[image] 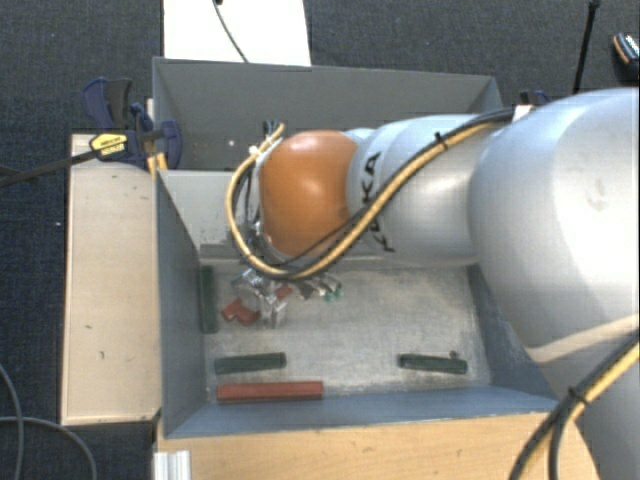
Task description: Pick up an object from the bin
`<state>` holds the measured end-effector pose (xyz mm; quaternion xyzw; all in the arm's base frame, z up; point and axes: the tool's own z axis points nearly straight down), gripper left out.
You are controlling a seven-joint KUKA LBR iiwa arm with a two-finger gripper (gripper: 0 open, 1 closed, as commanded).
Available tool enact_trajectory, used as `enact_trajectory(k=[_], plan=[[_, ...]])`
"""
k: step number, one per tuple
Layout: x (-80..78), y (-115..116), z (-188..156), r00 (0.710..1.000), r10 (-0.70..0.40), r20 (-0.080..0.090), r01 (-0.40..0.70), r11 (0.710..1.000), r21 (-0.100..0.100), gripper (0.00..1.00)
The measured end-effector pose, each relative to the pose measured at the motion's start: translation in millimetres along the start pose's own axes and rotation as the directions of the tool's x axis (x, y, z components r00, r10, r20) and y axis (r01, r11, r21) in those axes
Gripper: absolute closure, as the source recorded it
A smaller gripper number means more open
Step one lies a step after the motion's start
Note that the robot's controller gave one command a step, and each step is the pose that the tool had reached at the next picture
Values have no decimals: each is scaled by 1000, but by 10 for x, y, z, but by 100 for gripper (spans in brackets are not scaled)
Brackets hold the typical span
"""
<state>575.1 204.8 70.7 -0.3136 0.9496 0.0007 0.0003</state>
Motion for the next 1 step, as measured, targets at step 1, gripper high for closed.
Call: enact_trajectory(k=[1], plan=[[-9, 168, -1409, 1000, -8, 11, 8, 1000, 4, 100]])
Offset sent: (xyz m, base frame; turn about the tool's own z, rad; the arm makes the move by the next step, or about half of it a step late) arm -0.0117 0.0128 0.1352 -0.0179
